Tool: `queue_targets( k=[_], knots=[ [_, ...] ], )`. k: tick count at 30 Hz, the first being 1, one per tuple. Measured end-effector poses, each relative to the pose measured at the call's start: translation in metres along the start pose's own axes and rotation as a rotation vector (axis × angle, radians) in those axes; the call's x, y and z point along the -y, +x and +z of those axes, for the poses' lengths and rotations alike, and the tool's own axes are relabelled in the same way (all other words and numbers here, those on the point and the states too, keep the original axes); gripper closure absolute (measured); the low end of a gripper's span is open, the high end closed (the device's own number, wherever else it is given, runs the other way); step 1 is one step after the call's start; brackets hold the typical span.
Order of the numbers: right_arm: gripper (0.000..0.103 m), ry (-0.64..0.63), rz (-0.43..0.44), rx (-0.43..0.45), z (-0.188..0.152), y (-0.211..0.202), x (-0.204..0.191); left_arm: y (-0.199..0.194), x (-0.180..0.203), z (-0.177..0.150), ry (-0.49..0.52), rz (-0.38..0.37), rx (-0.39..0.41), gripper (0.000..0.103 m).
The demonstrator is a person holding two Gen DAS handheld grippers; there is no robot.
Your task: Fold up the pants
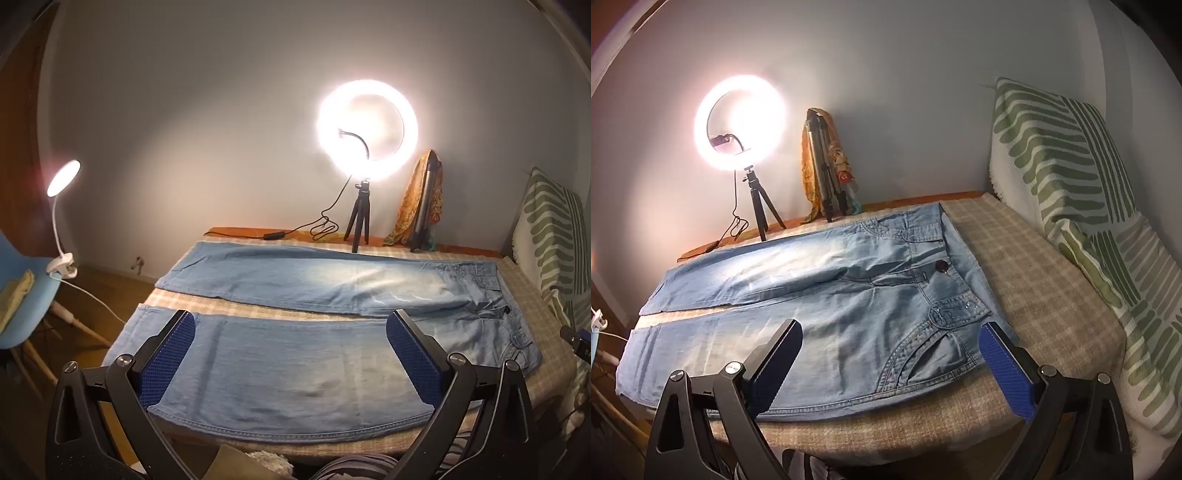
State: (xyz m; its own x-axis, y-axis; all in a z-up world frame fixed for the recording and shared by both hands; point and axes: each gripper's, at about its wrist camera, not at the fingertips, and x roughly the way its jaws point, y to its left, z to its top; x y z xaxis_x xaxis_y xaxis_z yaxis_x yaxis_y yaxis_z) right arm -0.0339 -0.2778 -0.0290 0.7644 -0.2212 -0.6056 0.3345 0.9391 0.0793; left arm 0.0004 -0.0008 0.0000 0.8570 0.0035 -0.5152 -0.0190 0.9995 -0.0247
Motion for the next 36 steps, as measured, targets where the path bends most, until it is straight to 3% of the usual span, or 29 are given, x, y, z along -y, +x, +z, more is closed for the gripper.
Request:
queue_targets(
  k=[36],
  knots=[
    [0.005,0.001,-0.004,0.025,0.006,-0.007,-0.009,-0.002,0.003,0.001,0.006,-0.010,0.001,0.000]
  ],
)
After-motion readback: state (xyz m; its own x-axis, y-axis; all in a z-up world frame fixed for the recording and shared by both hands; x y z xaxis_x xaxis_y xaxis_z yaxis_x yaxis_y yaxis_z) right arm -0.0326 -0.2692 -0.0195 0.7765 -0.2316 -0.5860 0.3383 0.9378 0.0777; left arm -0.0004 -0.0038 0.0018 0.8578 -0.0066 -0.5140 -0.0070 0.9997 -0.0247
